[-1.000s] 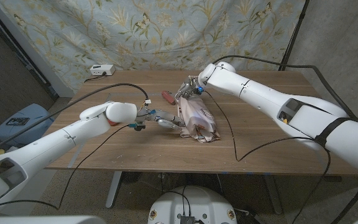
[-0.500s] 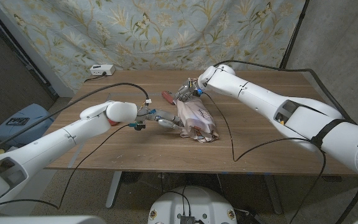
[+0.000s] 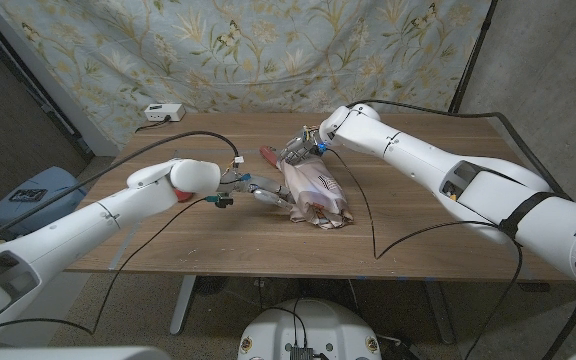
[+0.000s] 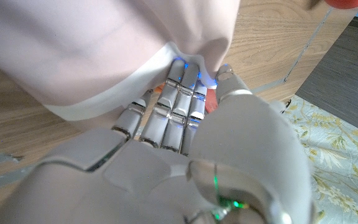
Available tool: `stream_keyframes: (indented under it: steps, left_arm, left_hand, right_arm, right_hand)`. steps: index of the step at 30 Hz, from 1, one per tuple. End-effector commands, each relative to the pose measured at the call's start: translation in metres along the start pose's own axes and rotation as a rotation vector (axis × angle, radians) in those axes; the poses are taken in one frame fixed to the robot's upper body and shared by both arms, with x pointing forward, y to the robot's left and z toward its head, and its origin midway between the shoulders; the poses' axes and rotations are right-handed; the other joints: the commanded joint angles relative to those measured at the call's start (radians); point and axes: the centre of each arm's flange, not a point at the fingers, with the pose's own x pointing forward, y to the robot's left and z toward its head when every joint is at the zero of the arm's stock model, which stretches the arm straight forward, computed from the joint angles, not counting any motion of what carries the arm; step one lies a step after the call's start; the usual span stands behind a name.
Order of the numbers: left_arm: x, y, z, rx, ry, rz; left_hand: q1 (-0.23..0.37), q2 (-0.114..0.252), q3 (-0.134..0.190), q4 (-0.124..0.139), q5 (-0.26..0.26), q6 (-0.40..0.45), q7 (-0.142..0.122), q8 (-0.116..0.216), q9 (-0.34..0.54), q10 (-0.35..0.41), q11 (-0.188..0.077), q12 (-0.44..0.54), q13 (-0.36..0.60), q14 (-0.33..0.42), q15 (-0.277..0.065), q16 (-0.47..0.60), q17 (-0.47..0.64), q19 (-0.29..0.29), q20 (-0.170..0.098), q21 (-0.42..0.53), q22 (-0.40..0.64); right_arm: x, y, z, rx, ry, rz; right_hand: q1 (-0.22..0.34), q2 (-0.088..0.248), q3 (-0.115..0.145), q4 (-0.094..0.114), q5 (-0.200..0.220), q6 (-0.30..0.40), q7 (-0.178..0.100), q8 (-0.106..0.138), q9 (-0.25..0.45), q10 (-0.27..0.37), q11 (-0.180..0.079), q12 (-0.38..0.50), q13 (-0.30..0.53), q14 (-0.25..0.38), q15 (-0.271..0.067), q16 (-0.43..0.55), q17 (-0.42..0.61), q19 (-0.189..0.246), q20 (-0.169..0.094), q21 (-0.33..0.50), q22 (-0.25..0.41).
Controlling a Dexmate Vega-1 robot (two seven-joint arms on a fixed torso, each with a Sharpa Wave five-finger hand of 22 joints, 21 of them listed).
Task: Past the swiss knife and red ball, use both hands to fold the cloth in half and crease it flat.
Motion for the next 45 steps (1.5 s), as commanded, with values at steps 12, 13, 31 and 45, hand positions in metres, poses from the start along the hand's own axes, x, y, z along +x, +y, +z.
stream_keyframes:
  steps: [12,13,31,45]
  left_arm:
    - [-0.026,0.035,0.015,-0.025,-0.025,0.089]
    - [-0.026,0.035,0.015,-0.026,-0.025,0.089]
    - [-0.056,0.042,0.028,-0.043,-0.018,0.098]
    - [-0.051,0.051,0.039,-0.017,-0.062,0.153]
  left_hand:
    - [0.014,-0.001,-0.005,-0.004,-0.002,0.004,-0.001,0.001,0.002,0.013,0.001,0.000,0.003,0.008,0.005,0.004,0.004,-0.002,-0.004,-0.006,0.000]
    - [0.014,-0.001,-0.005,-0.004,-0.002,0.004,-0.001,0.001,0.002,0.013,0.000,0.000,0.003,0.008,0.005,0.005,0.005,-0.002,-0.004,-0.006,0.000]
    - [0.018,-0.002,-0.007,-0.007,-0.002,0.004,-0.004,0.000,0.002,0.013,-0.001,-0.001,0.003,0.012,0.006,0.004,0.004,0.000,-0.003,-0.006,0.000]
    - [0.021,-0.004,-0.006,-0.009,-0.001,0.005,-0.006,0.000,0.002,0.016,0.000,-0.001,0.003,0.021,0.006,0.006,0.003,0.002,-0.003,-0.006,0.000]
  right_arm:
    - [-0.005,-0.015,-0.004,0.006,0.034,-0.009]
    - [-0.005,-0.015,-0.004,0.006,0.034,-0.009]
    - [-0.010,-0.022,-0.007,0.022,0.036,-0.008]
    - [-0.020,-0.025,-0.004,0.017,0.028,-0.011]
  right_hand:
    - [-0.019,0.000,-0.002,-0.004,0.010,-0.027,0.018,-0.008,0.006,-0.037,0.032,-0.035,-0.021,-0.036,0.041,-0.022,-0.003,-0.008,0.022,-0.004,0.001]
    - [-0.020,0.000,-0.002,-0.003,0.010,-0.028,0.017,-0.008,0.006,-0.038,0.033,-0.036,-0.021,-0.036,0.041,-0.022,-0.002,-0.009,0.022,-0.004,0.001]
    - [-0.033,0.012,-0.013,-0.014,0.005,-0.084,0.042,-0.028,0.012,-0.093,0.078,-0.085,-0.048,-0.097,0.095,-0.034,0.004,-0.027,0.044,-0.004,0.002]
    - [-0.042,0.017,-0.021,-0.019,0.001,-0.111,0.055,-0.035,0.016,-0.129,0.106,-0.111,-0.057,-0.132,0.124,-0.042,0.005,-0.041,0.061,-0.004,0.002]
